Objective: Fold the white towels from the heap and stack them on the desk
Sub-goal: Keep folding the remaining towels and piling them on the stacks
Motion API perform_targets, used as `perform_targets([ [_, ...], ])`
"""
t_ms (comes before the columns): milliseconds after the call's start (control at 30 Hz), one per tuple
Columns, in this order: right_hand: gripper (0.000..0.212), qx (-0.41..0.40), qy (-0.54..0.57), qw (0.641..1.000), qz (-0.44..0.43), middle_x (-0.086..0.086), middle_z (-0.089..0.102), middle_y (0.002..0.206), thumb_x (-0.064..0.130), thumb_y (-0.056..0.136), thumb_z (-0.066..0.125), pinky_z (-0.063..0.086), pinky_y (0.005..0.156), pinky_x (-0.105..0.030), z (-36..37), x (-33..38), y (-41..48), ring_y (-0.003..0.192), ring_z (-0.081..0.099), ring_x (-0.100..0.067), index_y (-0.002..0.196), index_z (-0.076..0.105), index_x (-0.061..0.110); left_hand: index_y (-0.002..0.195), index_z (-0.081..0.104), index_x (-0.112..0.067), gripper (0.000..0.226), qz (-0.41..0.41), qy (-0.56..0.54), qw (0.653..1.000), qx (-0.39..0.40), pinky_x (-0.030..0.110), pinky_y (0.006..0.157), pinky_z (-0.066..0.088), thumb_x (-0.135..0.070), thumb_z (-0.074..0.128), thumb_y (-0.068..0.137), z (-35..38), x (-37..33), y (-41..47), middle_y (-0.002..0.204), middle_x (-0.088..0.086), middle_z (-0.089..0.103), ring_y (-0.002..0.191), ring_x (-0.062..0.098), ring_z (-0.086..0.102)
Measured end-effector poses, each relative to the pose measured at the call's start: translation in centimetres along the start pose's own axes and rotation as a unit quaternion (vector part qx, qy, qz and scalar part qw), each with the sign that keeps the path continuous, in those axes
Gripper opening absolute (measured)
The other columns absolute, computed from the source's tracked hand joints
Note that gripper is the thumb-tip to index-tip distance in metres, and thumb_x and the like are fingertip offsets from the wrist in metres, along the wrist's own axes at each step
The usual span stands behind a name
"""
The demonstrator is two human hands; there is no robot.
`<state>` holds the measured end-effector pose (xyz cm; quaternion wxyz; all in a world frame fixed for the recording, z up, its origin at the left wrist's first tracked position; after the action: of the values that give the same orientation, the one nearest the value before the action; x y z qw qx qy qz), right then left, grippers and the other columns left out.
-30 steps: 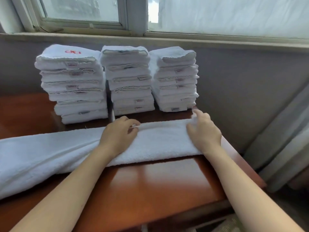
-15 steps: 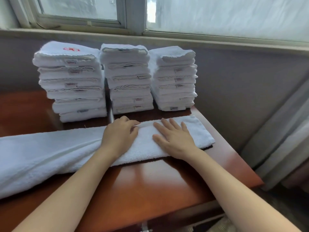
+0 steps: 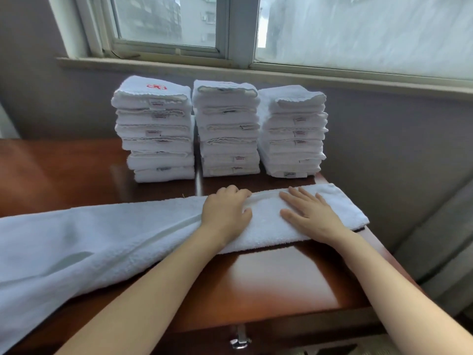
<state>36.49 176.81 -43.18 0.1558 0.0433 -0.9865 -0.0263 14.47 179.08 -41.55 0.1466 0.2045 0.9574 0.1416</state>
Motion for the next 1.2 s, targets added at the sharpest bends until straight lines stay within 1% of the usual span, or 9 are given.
perform_targets([
  [100,0.054,-0.047,0.084,0.995,-0.023,0.011,0.027,0.159,0.048,0.097,0.049,0.001,0.123,-0.040,0.1,3.0,-0.6,0.150,0.010,-0.008,0.148,0.036,0.038,0.138,0.048,-0.033,0.049,0.001,-0.002,1.000,0.002,0.030,0.087,0.040,-0.046,0.054,0.091,-2.5,3.0,-2.9,0.125,-0.008,0.056,0.115,0.015,0.052],
  [333,0.050,-0.049,0.188,0.952,-0.235,0.018,0.049,0.143,0.030,0.093,0.063,0.011,0.123,-0.038,2.8,17.0,-1.5,0.142,0.031,-0.003,0.141,0.048,0.033,0.120,0.062,-0.038,0.047,-0.082,-0.052,0.994,-0.054,0.024,0.082,0.044,-0.060,0.068,0.079,-8.9,10.6,-12.2,0.108,-0.018,0.064,0.104,0.002,0.057],
  [533,0.052,-0.034,0.151,0.912,-0.380,0.015,0.057,0.136,0.027,0.086,0.067,0.019,0.121,-0.036,5.5,26.4,-3.0,0.136,0.040,-0.005,0.136,0.055,0.030,0.108,0.066,-0.038,0.027,-0.162,-0.073,0.979,-0.097,0.028,0.084,0.050,-0.054,0.062,0.087,-12.8,16.3,-18.6,0.101,-0.021,0.065,0.095,-0.002,0.058],
  [700,0.052,0.002,0.088,0.868,-0.489,0.012,0.056,0.140,0.024,0.084,0.067,0.020,0.121,-0.033,7.8,32.4,-4.9,0.137,0.041,-0.006,0.134,0.058,0.032,0.109,0.064,-0.045,0.020,-0.228,-0.105,0.965,-0.074,0.013,0.083,0.045,-0.038,0.049,0.099,-13.9,20.8,-22.8,0.113,-0.026,0.063,0.103,-0.007,0.056],
  [800,0.047,0.001,0.061,0.835,-0.546,0.012,0.060,0.135,0.018,0.084,0.067,0.023,0.119,-0.035,9.0,35.5,-6.1,0.134,0.046,-0.009,0.130,0.063,0.027,0.108,0.065,-0.046,0.022,-0.264,-0.139,0.952,-0.070,0.028,0.092,0.050,-0.035,0.048,0.099,-14.2,22.9,-24.7,0.114,-0.025,0.065,0.106,-0.002,0.060],
  [967,0.031,0.006,0.047,0.811,-0.583,0.010,0.063,0.131,0.026,0.091,0.064,0.036,0.113,-0.038,10.1,38.7,-7.1,0.128,0.053,-0.010,0.121,0.070,0.027,0.099,0.066,-0.046,0.030,-0.283,-0.187,0.934,-0.112,0.029,0.094,0.051,-0.022,0.049,0.099,-14.3,24.7,-26.8,0.101,-0.025,0.069,0.101,-0.007,0.061],
  [1067,0.041,0.050,0.030,0.820,-0.570,0.009,0.060,0.136,0.045,0.087,0.065,0.042,0.105,-0.033,10.7,39.4,-7.6,0.129,0.052,-0.012,0.124,0.068,0.028,0.101,0.064,-0.045,0.037,-0.262,-0.180,0.940,-0.123,0.020,0.093,0.046,-0.013,0.046,0.099,-14.2,25.3,-27.5,0.112,-0.028,0.061,0.107,-0.009,0.056],
  [1133,0.044,0.035,0.016,0.829,-0.557,0.009,0.061,0.131,0.044,0.083,0.066,0.048,0.095,-0.034,11.1,40.0,-8.0,0.120,0.056,-0.017,0.123,0.067,0.027,0.108,0.066,-0.041,0.039,-0.253,-0.166,0.944,-0.135,0.015,0.094,0.042,-0.010,0.045,0.099,-14.3,25.7,-27.7,0.117,-0.031,0.055,0.112,-0.008,0.051],
  [1200,0.035,0.008,0.006,0.830,-0.557,0.007,0.063,0.119,0.036,0.084,0.062,0.049,0.083,-0.036,11.4,40.8,-8.4,0.105,0.059,-0.021,0.117,0.068,0.025,0.117,0.068,-0.035,0.036,-0.250,-0.132,0.950,-0.135,0.020,0.098,0.042,-0.014,0.044,0.100,-14.4,26.1,-27.9,0.118,-0.030,0.058,0.114,-0.004,0.050],
])
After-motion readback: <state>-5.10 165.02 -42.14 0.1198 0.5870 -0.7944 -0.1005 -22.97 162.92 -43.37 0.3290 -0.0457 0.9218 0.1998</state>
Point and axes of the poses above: each hand's wrist, its own y-axis towards the middle knuckle, its own z-axis out of the palm, x = y × z, the point moved 3 cm from there along y, towards the middle knuckle
